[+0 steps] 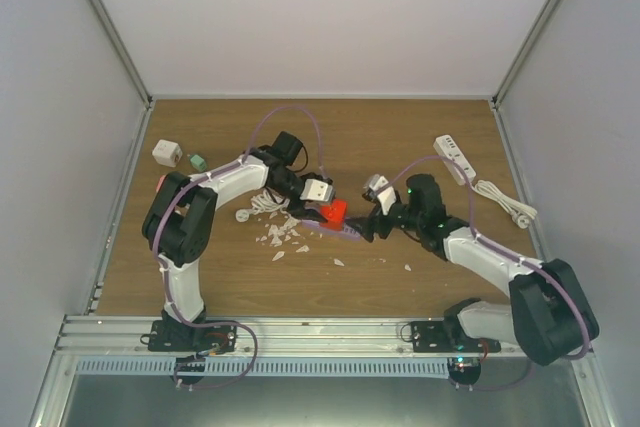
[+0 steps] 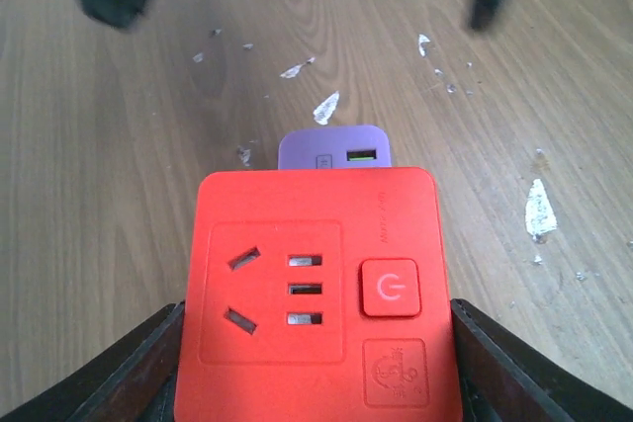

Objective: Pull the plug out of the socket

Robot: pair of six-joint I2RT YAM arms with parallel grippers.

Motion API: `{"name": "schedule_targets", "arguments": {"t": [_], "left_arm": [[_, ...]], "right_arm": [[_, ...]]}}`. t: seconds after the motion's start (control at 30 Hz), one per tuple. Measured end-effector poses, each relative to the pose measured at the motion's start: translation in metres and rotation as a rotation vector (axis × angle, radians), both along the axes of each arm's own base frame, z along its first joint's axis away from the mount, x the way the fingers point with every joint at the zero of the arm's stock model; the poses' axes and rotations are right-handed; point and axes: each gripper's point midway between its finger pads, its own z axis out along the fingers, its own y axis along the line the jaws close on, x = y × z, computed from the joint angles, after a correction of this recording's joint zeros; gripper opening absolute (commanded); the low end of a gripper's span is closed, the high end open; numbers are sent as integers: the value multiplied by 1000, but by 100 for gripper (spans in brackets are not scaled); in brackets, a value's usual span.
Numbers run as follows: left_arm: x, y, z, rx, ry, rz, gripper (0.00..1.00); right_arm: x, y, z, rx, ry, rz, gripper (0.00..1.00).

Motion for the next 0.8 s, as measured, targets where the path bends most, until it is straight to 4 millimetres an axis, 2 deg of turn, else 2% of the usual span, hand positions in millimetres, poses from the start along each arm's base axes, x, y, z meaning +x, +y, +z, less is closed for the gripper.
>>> {"name": "schedule_targets", "arguments": {"t": [0.1, 0.2, 0.3, 0.37, 0.47, 0.57, 0.8], "left_arm": [[5, 1, -1, -14, -7, 41, 46], [15, -2, 0, -20, -10, 91, 46], [29, -4, 1, -18, -30, 153, 44], [39, -6, 2, -18, -31, 195, 43], [53, -10, 2, -21, -21, 256, 42], [64, -16, 3, -26, 9, 304, 41], [82, -34, 4, -43, 24, 364, 41]], "right_arm": [[18, -16, 17, 37, 16, -42, 88], [33, -25, 36, 75, 24, -63, 82], [51, -34, 48, 123, 62, -84, 73], [62, -43, 44, 154, 122, -104, 66], [74, -62, 27, 202, 241, -158, 58], [79, -75, 11, 241, 341, -199, 50], [92, -73, 3, 305, 469, -202, 35]]}}
